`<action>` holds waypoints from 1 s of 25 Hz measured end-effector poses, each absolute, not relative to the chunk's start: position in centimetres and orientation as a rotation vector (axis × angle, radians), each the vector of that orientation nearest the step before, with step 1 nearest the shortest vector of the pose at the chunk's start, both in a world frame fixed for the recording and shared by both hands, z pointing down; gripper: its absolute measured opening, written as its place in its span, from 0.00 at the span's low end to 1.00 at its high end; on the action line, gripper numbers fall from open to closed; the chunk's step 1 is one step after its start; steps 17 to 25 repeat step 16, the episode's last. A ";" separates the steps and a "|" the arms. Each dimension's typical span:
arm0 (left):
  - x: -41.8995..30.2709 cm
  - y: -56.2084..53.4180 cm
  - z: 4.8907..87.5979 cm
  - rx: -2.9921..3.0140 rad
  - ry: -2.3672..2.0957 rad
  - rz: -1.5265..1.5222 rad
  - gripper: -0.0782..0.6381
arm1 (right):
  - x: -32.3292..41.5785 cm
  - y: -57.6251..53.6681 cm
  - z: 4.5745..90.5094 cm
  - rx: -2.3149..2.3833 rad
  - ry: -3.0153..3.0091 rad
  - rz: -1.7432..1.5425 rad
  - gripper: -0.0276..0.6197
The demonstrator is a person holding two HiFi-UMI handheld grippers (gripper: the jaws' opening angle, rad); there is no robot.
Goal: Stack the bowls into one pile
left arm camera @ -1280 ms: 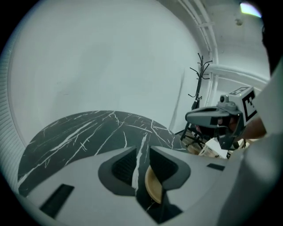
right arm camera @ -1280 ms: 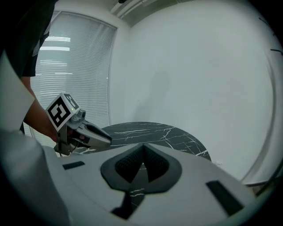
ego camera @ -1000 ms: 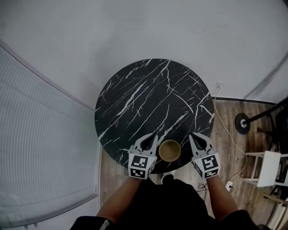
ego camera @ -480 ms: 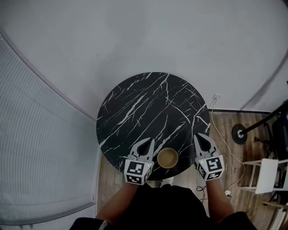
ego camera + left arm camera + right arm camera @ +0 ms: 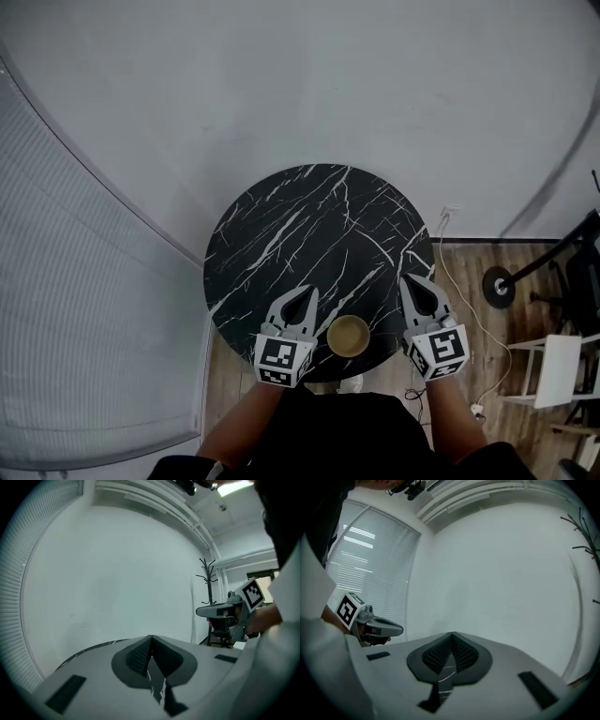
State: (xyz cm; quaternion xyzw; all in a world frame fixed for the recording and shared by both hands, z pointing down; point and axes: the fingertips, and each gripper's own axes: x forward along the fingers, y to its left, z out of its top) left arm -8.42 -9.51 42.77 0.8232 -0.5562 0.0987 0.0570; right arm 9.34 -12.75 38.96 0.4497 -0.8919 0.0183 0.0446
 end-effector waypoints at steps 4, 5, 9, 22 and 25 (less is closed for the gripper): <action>-8.8 -9.2 42.6 2.498 -1.694 0.279 0.13 | 8.8 -12.4 38.1 1.378 -2.749 0.037 0.05; -8.8 -9.2 42.5 2.498 -1.695 0.273 0.13 | 8.8 -12.3 38.0 1.377 -2.754 0.038 0.05; -8.8 -9.1 42.1 2.492 -1.694 0.254 0.13 | 8.5 -11.8 37.6 1.357 -2.773 0.046 0.05; -8.9 -8.7 42.1 2.453 -1.700 0.234 0.13 | 8.4 -11.2 37.4 1.345 -2.789 0.061 0.05; -8.9 -8.7 42.1 2.453 -1.700 0.234 0.13 | 8.4 -11.2 37.4 1.345 -2.789 0.061 0.05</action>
